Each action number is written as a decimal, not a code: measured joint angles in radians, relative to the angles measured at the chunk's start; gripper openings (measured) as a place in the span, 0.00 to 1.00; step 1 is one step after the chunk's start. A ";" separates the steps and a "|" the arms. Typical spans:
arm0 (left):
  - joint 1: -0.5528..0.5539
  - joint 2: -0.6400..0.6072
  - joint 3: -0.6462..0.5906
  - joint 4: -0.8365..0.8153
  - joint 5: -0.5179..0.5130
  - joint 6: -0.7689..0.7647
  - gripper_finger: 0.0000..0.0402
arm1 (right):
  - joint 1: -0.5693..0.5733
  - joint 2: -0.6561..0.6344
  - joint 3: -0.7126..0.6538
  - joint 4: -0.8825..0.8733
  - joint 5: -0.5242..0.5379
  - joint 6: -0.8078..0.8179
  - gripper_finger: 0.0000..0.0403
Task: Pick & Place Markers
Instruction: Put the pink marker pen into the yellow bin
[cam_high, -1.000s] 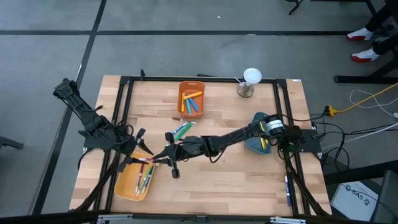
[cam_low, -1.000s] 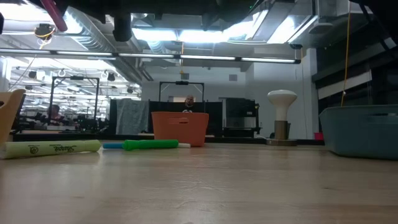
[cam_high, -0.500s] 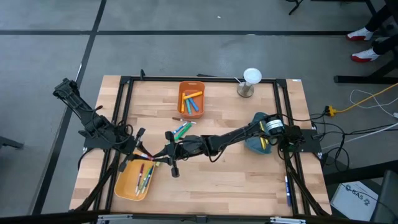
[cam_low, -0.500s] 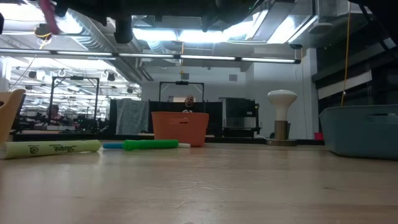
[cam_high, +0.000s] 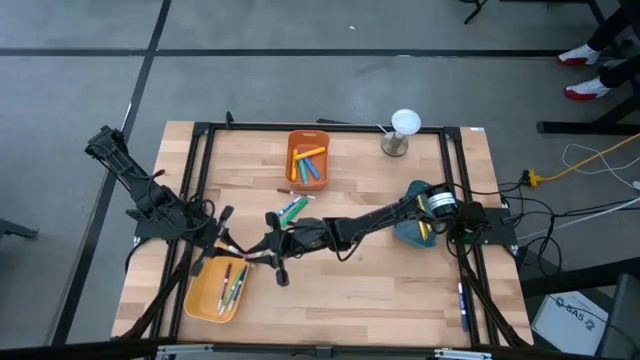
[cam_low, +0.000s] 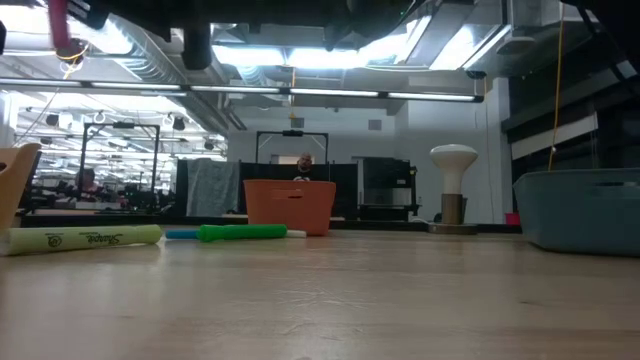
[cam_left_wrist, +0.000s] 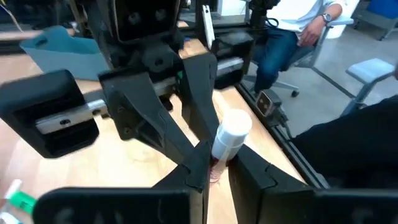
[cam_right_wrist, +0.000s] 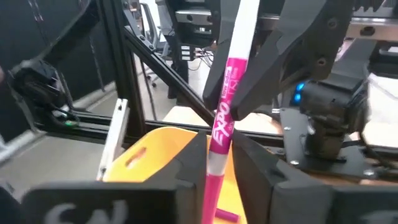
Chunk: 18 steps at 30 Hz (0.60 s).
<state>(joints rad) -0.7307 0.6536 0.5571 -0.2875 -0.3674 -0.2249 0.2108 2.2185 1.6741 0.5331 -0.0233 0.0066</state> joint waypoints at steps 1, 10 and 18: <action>0.000 0.000 0.000 -0.003 0.010 -0.003 0.08 | 0.001 0.000 0.000 0.000 -0.004 0.018 0.21; 0.000 0.000 0.000 -0.021 0.164 -0.132 0.08 | -0.004 0.000 0.000 -0.041 -0.028 0.212 0.56; 0.000 0.001 0.000 -0.213 0.333 -0.369 0.08 | 0.003 0.000 -0.001 -0.110 -0.025 0.227 0.70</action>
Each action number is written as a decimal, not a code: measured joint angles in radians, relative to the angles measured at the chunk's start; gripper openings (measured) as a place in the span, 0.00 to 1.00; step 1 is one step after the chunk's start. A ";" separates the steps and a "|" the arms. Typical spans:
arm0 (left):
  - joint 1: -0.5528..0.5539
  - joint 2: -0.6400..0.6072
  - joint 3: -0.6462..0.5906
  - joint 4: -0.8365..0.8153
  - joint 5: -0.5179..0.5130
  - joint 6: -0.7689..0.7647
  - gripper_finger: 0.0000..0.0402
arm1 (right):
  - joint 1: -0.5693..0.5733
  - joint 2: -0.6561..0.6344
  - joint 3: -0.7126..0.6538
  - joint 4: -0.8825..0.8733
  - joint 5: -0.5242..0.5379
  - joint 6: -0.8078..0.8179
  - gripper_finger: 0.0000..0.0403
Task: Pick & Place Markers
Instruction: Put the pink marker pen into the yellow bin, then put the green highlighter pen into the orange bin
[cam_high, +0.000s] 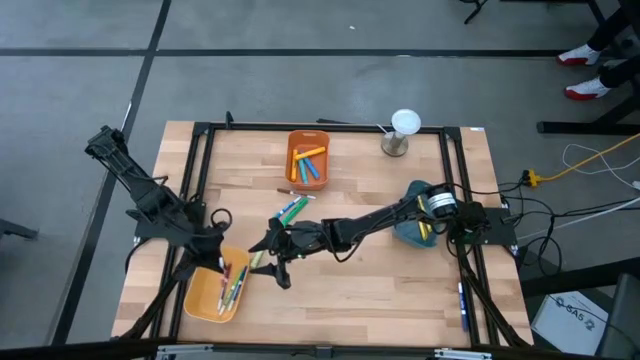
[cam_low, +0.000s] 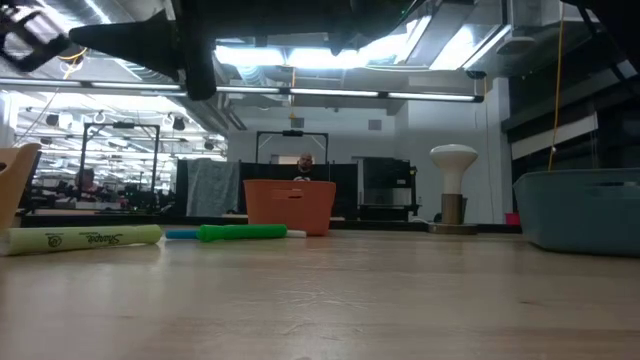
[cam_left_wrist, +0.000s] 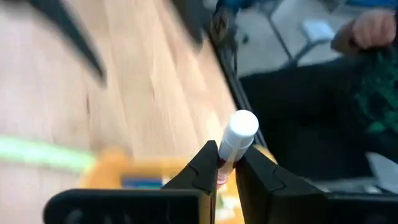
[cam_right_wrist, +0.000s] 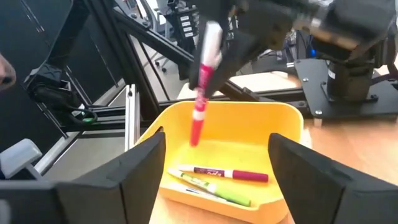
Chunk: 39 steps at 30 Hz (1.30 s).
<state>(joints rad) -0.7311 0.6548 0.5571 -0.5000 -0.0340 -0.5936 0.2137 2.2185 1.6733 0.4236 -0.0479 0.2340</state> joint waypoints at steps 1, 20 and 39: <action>0.000 0.000 0.000 -0.029 0.023 -0.034 0.09 | 0.002 0.000 0.000 -0.002 0.001 0.000 0.70; 0.000 0.000 0.000 -0.180 0.059 -0.261 0.25 | 0.007 0.000 0.000 -0.047 0.003 -0.003 0.70; 0.000 -0.018 0.000 -0.177 -0.195 0.082 0.36 | -0.014 -0.001 0.000 -0.343 0.101 -0.177 0.70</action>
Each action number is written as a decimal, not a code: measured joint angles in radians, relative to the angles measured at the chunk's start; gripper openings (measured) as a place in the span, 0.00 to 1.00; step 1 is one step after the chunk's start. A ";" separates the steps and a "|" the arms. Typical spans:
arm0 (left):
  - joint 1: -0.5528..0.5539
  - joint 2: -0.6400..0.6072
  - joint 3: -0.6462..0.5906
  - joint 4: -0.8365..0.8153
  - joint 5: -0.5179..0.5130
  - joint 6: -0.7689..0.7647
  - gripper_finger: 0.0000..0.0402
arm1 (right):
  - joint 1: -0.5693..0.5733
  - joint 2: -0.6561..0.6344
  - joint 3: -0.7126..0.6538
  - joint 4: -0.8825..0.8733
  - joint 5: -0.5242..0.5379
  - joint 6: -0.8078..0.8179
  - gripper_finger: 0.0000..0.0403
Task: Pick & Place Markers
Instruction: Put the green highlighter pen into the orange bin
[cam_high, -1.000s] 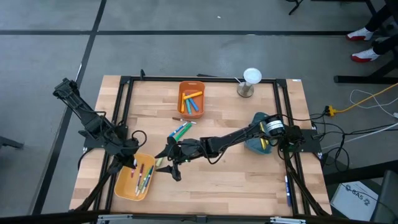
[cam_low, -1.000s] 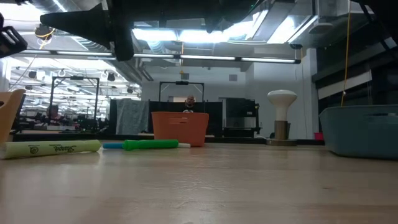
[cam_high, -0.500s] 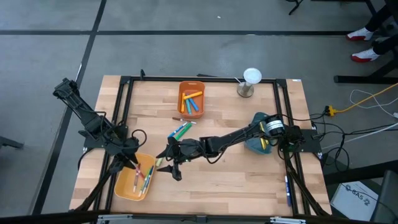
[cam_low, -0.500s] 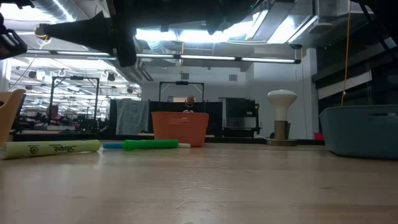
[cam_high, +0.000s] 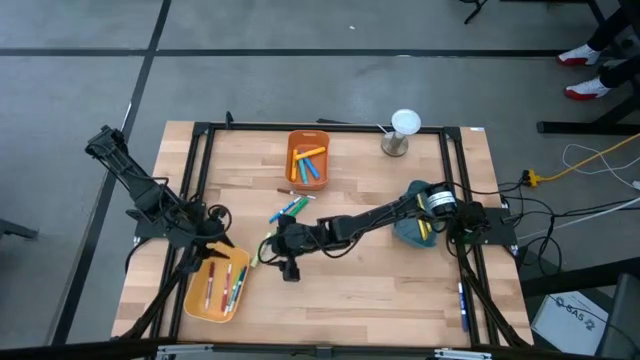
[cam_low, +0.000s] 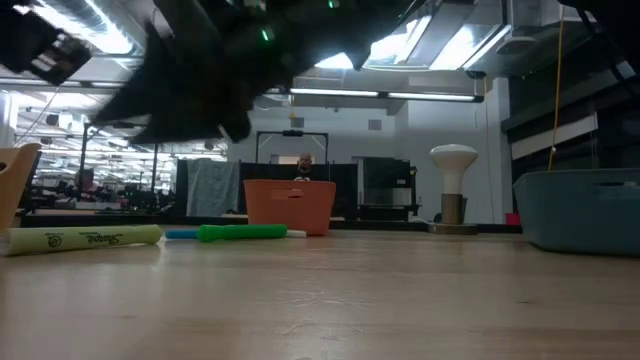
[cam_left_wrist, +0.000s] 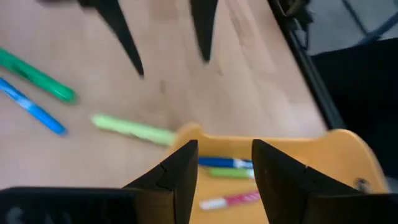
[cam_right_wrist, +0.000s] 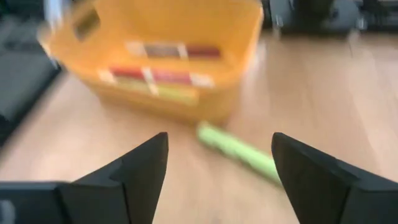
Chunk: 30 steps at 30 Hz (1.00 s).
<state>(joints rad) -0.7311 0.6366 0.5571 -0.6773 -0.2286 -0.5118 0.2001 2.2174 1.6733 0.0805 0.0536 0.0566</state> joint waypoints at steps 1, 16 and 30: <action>0.000 -0.005 0.002 -0.001 -0.028 0.025 0.36 | -0.004 -0.001 0.000 -0.037 0.000 -0.026 0.70; 0.096 -0.014 0.103 -0.013 -0.418 0.210 0.33 | -0.093 -0.010 0.241 -0.680 -0.017 -0.258 0.70; 0.388 -0.096 0.068 0.106 -0.191 0.358 0.25 | -0.185 0.005 0.292 -0.777 0.004 -0.386 0.70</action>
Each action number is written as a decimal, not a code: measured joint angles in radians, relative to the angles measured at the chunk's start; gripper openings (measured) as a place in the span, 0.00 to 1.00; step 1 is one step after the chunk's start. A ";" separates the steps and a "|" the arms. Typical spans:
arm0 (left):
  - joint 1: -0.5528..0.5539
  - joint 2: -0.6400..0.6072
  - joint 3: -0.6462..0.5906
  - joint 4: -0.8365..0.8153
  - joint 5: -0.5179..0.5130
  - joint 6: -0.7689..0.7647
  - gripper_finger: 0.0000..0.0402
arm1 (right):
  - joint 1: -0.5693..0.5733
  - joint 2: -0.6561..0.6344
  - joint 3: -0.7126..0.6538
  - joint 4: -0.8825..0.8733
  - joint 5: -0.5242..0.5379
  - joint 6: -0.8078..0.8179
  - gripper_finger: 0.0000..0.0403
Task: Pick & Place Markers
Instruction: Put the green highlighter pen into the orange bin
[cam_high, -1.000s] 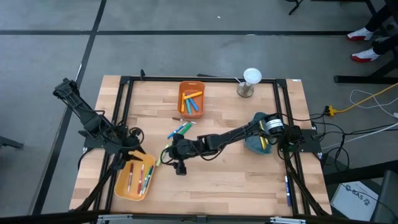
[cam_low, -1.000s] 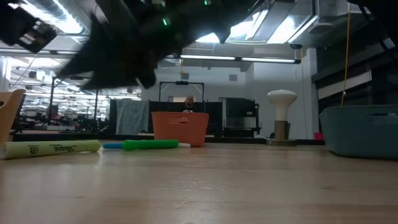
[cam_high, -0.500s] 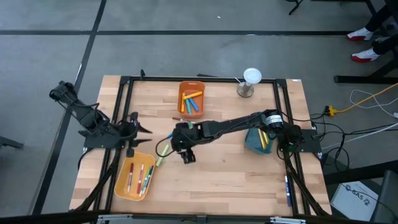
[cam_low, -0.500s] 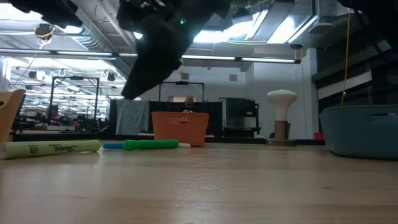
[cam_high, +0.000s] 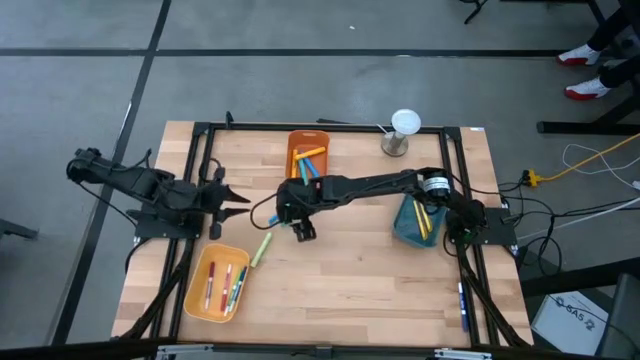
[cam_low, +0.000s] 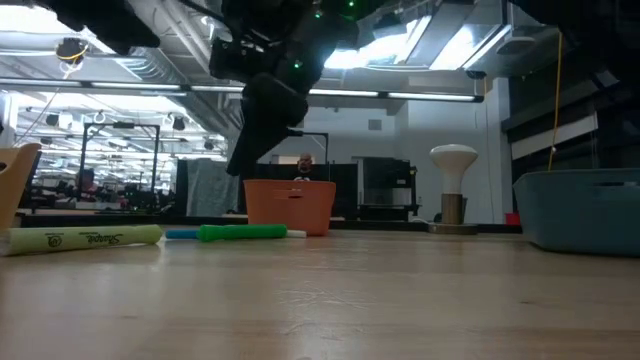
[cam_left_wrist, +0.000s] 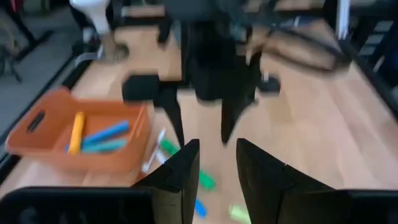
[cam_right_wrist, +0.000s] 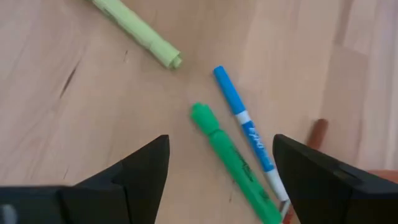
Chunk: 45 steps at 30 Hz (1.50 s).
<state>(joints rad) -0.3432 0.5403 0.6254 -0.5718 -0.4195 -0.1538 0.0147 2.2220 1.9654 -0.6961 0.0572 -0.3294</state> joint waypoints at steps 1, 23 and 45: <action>0.009 -0.013 -0.021 0.037 0.010 0.013 0.24 | -0.002 0.005 0.000 0.000 0.000 -0.001 0.70; 0.283 -0.185 -0.357 0.524 0.394 0.123 0.23 | -0.018 0.096 0.000 -0.002 0.024 -0.175 0.69; 0.352 -0.189 -0.357 0.516 0.443 0.150 0.22 | -0.052 0.161 0.003 0.005 -0.103 -0.100 0.26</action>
<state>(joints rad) 0.0086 0.3511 0.2684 -0.0555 0.0232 -0.0033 -0.0376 2.3829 1.9686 -0.6912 -0.0462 -0.4298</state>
